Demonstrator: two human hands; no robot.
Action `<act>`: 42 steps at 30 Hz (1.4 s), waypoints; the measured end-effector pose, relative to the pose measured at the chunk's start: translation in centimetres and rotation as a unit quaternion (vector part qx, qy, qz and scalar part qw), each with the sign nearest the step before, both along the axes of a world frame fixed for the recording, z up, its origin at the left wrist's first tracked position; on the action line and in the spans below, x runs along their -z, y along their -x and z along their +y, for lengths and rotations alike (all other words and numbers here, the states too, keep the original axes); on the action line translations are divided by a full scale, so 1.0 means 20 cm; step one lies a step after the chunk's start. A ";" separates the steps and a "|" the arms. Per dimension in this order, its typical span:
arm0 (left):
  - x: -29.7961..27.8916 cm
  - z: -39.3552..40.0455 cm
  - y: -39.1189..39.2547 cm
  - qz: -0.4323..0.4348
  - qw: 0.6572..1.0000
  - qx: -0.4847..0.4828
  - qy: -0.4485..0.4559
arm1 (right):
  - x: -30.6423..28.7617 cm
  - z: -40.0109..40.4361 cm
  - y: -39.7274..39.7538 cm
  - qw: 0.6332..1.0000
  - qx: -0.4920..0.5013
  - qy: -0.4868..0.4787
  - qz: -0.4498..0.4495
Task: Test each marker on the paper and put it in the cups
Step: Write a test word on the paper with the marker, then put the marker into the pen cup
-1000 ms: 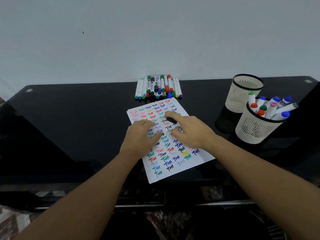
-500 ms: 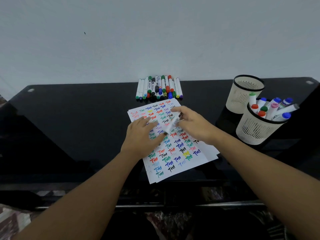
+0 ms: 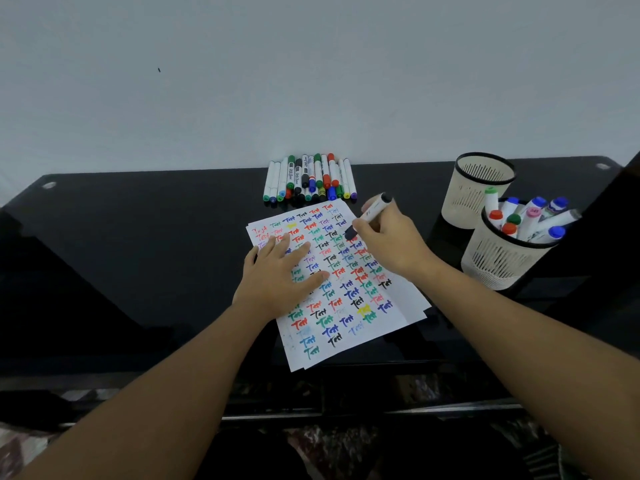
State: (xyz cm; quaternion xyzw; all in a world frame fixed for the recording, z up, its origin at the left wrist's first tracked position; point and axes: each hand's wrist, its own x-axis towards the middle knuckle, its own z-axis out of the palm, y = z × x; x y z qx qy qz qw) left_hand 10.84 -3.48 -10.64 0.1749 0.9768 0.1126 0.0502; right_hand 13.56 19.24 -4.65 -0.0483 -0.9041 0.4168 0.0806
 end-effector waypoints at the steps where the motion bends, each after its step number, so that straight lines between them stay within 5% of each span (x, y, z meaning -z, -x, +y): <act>1: 0.00 0.00 0.00 0.000 1.000 0.000 0.003 | -0.02 0.01 0.00 1.000 0.003 -0.005 0.008; 14: 0.01 -0.01 0.01 0.005 1.000 0.004 0.005 | -0.59 0.46 0.00 0.978 0.131 -0.060 0.147; 21: 0.01 -0.01 0.02 0.007 1.000 0.004 0.013 | -0.56 0.81 0.03 0.967 0.229 -0.080 0.078; 42: -0.02 0.00 0.03 -0.008 1.000 0.002 0.006 | -0.49 0.55 0.10 0.976 0.122 -0.162 0.083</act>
